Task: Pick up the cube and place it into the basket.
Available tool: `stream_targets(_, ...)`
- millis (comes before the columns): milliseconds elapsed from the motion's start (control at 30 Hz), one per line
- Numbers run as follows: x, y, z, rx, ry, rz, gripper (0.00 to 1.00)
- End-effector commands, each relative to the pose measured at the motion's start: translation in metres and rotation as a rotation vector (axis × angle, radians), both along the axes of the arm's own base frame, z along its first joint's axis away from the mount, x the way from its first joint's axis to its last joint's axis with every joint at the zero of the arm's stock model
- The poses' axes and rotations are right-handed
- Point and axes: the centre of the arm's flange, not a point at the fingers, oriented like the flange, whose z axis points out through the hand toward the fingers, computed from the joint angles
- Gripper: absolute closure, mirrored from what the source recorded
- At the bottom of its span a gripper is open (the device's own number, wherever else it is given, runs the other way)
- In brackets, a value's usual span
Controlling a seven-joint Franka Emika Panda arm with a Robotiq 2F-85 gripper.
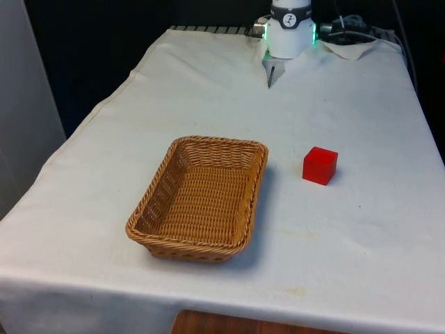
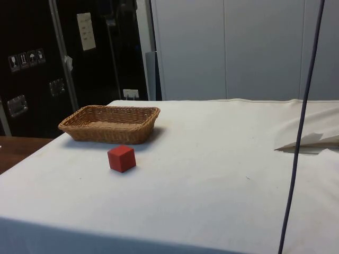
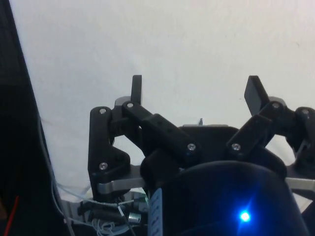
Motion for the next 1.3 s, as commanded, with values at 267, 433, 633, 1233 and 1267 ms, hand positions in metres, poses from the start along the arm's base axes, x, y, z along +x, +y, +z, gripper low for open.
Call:
stream_targets(267, 0.007, 0.011, -0.006, 0.014, -0.027, 0.020, 0.00)
stream_targets(433, 0.009, 0.015, -0.010, 0.012, -0.031, 0.023, 0.00)
stream_targets(633, 0.010, 0.016, -0.011, 0.009, -0.029, 0.020, 0.00)
stream_targets(1233, 0.012, 0.017, -0.030, 0.006, -0.005, -0.077, 0.00)
stream_targets(1267, 0.012, 0.018, -0.030, 0.006, -0.004, -0.083, 0.00)
